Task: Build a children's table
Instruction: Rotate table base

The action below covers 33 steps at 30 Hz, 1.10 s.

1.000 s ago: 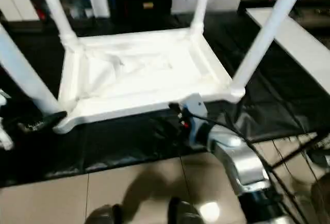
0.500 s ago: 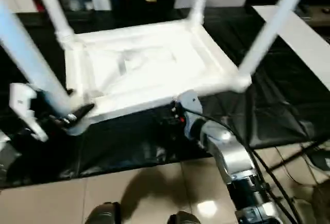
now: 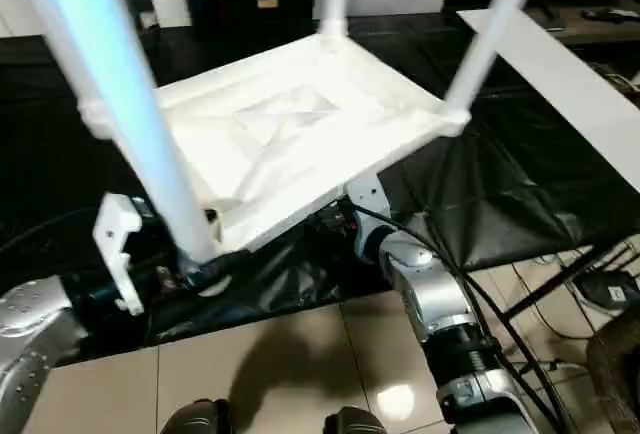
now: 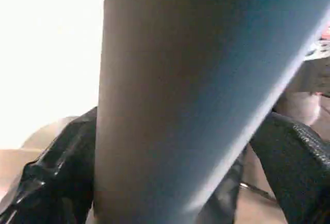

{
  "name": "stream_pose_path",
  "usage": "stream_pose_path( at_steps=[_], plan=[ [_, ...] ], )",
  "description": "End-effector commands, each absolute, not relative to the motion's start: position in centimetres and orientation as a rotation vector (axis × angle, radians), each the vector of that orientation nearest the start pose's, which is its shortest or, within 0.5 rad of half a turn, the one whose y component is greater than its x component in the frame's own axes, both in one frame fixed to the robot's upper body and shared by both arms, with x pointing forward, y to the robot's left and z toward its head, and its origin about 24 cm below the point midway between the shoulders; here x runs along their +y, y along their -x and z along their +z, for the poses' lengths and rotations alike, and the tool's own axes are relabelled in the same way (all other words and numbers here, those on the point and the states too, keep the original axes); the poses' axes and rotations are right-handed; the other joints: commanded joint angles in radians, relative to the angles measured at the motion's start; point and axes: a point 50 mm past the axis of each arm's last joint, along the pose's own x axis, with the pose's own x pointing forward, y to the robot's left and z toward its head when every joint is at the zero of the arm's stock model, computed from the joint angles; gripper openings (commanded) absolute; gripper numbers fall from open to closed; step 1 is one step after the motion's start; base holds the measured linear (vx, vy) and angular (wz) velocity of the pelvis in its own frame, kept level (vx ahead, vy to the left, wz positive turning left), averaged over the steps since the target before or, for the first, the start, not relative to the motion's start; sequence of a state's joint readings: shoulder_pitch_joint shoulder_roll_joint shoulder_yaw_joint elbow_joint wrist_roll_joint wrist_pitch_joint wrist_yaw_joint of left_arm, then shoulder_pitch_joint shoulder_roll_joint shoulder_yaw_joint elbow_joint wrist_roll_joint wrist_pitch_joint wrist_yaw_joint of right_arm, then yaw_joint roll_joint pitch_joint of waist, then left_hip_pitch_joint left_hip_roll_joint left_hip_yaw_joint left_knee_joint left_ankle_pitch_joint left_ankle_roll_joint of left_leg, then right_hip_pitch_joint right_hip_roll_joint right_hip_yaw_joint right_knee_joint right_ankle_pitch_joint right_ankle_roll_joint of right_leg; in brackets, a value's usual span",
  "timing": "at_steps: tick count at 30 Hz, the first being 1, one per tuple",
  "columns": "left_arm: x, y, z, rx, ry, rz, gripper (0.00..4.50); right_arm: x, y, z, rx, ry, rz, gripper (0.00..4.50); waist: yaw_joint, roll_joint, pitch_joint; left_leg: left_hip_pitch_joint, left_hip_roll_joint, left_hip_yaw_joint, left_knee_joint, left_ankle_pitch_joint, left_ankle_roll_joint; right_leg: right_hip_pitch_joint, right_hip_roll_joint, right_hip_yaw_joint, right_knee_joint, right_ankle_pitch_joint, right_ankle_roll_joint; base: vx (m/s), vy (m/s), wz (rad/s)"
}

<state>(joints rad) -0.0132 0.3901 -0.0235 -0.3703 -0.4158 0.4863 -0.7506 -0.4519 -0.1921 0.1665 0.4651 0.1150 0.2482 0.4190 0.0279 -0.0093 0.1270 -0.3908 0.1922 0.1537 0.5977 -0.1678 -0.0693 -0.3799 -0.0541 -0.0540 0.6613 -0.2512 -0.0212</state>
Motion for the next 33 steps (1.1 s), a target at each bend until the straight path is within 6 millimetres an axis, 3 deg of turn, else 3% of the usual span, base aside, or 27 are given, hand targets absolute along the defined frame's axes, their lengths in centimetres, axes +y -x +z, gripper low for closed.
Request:
stream_pose_path(
  at_steps=[1,3,5,9,16,18,23,26,33],
  plan=[
    [11.9,-22.2,9.9,0.121,0.074,-1.052,4.44,-10.9,-32.9,3.8,0.304,0.128,0.599,4.50,-0.005,0.001,-0.061,0.013,0.033,0.000,-0.074,-0.201,-0.005,0.039,-0.073,0.058,-0.098,-0.140,-0.205,0.000,0.000,0.00],
    [10.8,-22.2,10.0,0.114,0.086,-1.088,4.44,-10.5,-33.1,3.8,0.300,0.134,0.614,4.50,-0.003,0.003,-0.063,0.015,0.033,0.002,-0.073,-0.205,-0.009,0.035,-0.074,0.062,-0.101,-0.161,-0.197,0.000,0.000,0.00],
    [10.0,-22.3,10.1,0.106,0.092,-1.104,4.44,-10.1,-33.2,3.8,0.296,0.137,0.621,4.50,-0.005,-0.002,-0.066,0.009,0.032,0.002,-0.074,-0.186,-0.010,0.039,-0.070,0.062,-0.097,-0.131,-0.189,0.000,0.000,0.00],
    [9.2,-22.4,10.2,0.100,0.098,-1.124,4.44,-9.7,-33.4,4.0,0.286,0.137,0.630,4.50,-0.018,-0.005,-0.069,0.011,0.030,0.007,-0.069,-0.171,0.005,0.037,-0.067,0.065,-0.094,-0.065,-0.206,0.000,0.000,0.00],
    [7.3,-23.7,10.6,0.060,0.116,-1.131,4.44,-7.9,-33.8,4.4,0.256,0.129,0.702,4.50,-0.022,-0.004,-0.071,0.012,0.032,0.011,-0.066,-0.163,0.021,0.037,-0.069,0.066,-0.096,-0.051,-0.227,0.000,0.000,0.00],
    [6.8,-23.9,10.6,0.053,0.116,-1.145,4.44,-7.3,-33.9,4.5,0.250,0.121,0.718,4.50,-0.024,-0.001,-0.076,0.013,0.032,0.010,-0.064,-0.141,0.030,0.040,-0.069,0.065,-0.091,-0.009,-0.236,0.000,0.000,0.00],
    [6.3,-24.3,10.8,0.035,0.120,-1.141,4.44,-6.3,-34.1,4.6,0.238,0.092,0.759,4.50,-0.026,0.002,-0.079,0.013,0.034,0.012,-0.061,-0.100,0.056,0.042,-0.068,0.064,-0.084,0.087,-0.270,0.000,0.000,0.00],
    [5.9,-24.7,10.8,0.015,0.114,-1.135,4.44,-5.6,-34.4,4.6,0.237,0.088,0.752,4.50,-0.028,0.003,-0.080,0.013,0.035,0.011,-0.061,-0.104,0.064,0.045,-0.070,0.063,-0.083,0.093,-0.285,0.000,0.000,0.00],
    [6.2,-25.9,11.0,-0.028,0.074,-1.045,4.44,-6.6,-35.2,4.6,0.239,0.088,0.649,4.50,-0.019,0.002,-0.085,0.017,0.039,0.012,-0.058,-0.072,0.084,0.046,-0.072,0.062,-0.077,0.137,-0.294,0.000,0.000,0.00]
  ],
)
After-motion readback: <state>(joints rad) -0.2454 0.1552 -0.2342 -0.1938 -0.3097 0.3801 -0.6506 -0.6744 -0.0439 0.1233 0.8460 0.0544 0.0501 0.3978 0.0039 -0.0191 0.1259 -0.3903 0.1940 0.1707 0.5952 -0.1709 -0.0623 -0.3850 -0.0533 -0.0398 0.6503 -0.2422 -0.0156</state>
